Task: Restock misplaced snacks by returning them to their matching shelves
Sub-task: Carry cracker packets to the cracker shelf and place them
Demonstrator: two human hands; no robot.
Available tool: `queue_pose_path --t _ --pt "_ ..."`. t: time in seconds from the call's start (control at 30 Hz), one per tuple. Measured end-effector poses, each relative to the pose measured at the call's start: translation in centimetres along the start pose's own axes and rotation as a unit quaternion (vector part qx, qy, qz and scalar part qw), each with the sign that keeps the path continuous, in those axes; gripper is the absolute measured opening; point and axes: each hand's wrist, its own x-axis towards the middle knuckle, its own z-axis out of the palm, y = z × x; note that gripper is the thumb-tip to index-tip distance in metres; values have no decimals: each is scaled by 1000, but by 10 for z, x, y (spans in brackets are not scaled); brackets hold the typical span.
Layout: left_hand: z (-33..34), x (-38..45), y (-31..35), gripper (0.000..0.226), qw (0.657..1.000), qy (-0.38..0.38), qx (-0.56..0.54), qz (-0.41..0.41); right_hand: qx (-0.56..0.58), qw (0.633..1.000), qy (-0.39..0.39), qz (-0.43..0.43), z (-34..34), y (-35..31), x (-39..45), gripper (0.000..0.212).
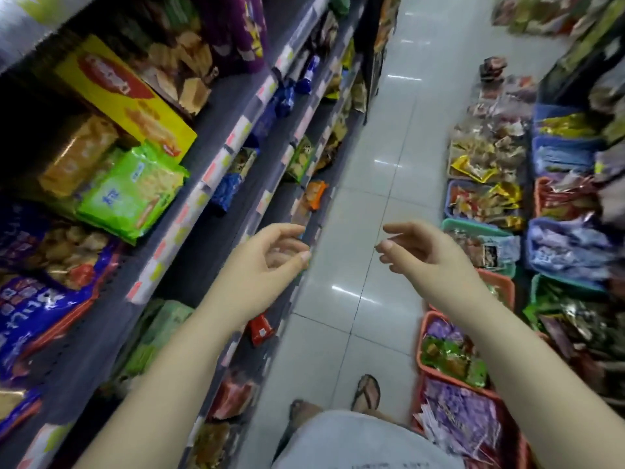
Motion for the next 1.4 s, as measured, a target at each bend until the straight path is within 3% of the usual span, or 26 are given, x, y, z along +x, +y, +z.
queue_pose_path --t 0.3,0.43,0.57,0.83,1.17,1.4 --pt "38 181 39 31 996 -80 18 19 57 992 99 46 -61 14 123 16" --pt "36 278 58 32 994 -103 14 33 58 989 134 39 -82 -5 204 18" --pt "31 365 87 32 990 -136 13 43 64 985 159 34 -102 -32 276 34" --pt "58 535 128 30 985 -164 4 55 90 973 209 34 -179 -40 412 24" --pt "137 727 213 32 991 -132 -2 38 76 985 149 34 -327 -53 605 18" --pt "139 845 266 30 997 -65 -21 46 73 992 106 7 -382 -91 737 17"
